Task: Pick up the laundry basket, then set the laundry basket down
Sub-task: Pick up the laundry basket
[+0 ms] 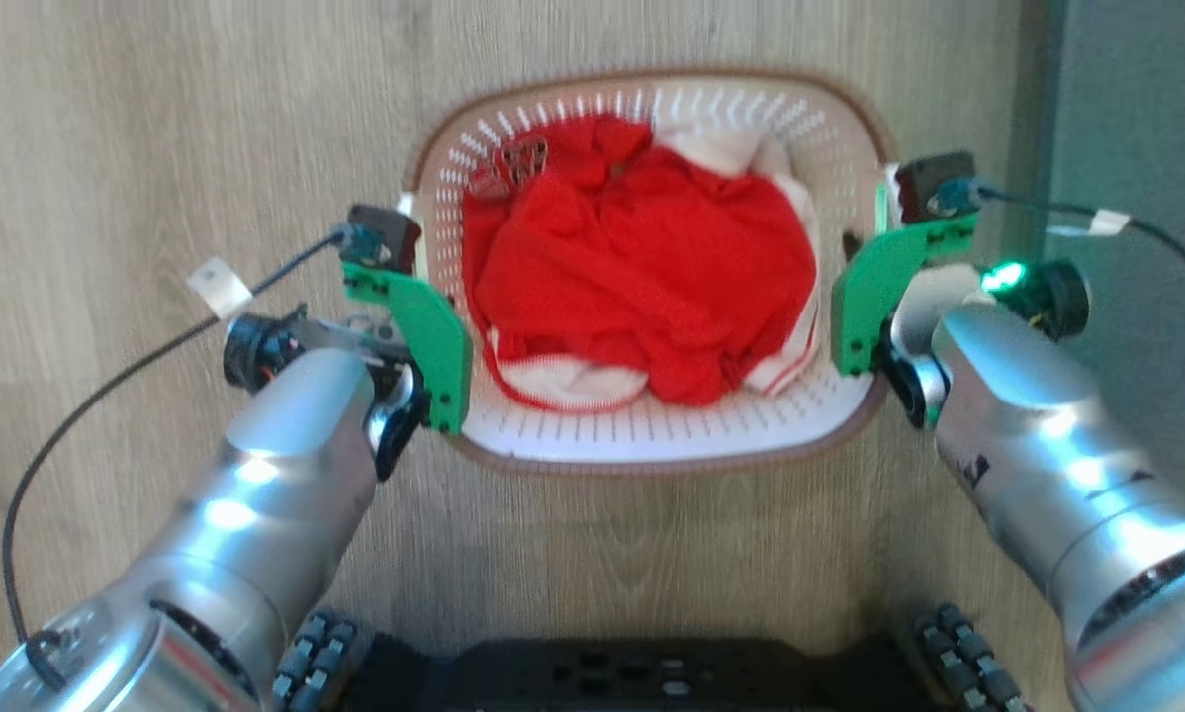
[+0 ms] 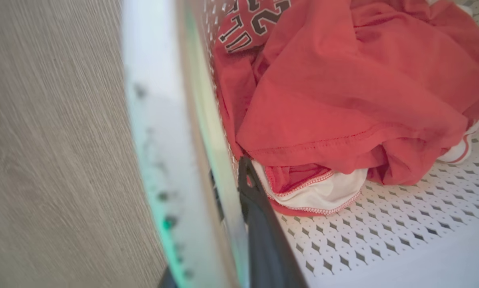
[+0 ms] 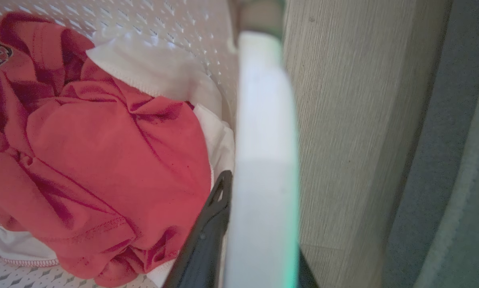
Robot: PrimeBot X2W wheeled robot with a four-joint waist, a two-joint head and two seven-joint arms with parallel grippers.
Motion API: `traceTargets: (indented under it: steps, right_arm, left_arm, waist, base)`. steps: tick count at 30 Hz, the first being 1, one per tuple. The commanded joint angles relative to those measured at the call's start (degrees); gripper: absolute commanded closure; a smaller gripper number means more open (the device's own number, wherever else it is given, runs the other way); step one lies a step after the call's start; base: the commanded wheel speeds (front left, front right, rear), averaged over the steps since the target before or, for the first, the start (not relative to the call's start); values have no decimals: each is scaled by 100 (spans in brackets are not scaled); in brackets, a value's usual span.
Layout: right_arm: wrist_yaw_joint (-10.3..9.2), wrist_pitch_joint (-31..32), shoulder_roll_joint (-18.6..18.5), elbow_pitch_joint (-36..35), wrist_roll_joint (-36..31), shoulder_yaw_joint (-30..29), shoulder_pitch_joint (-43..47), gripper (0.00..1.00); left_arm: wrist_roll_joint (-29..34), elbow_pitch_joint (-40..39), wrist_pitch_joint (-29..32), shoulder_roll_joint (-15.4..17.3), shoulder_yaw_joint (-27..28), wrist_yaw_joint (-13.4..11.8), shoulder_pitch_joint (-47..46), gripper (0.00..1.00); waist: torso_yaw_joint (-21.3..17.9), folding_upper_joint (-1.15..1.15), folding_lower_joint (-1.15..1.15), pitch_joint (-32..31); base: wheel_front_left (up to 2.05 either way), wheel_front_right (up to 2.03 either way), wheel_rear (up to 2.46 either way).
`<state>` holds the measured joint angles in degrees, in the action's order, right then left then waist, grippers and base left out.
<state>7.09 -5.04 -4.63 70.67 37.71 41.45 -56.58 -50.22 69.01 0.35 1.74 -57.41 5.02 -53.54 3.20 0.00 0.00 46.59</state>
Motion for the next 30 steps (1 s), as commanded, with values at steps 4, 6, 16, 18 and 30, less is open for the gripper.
traceTargets:
  steps: [4,6,16,18,30]
  right_arm:
    - [40,811,8,-300,313,466,625,100]
    - [40,960,-18,-363,384,538,678,100]
    - [40,2151,-73,-1044,1455,1110,1362,100]
    - [40,2292,-53,-1091,1594,1221,1464,100]
    - [40,2776,13,-1107,2196,1687,1826,100]
  left_arm:
    - [-117,-227,256,114,-304,208,261,100]
    - [-171,-259,280,114,-334,218,294,100]
    - [-677,-465,1027,147,-927,245,874,100]
    - [-777,-508,1134,175,-1014,246,991,100]
    - [-1328,-964,1529,419,-1329,247,1559,100]
  waist:
    - [-1,0,0,-811]
    - [12,0,0,-941]
    - [-57,0,0,-2381]
    - [-90,0,0,-2638]
    - [-70,0,0,-3823]
  base:
    - [0,0,0]
    - [0,0,0]
    - [0,0,0]
    - [0,0,0]
    - [0,0,0]
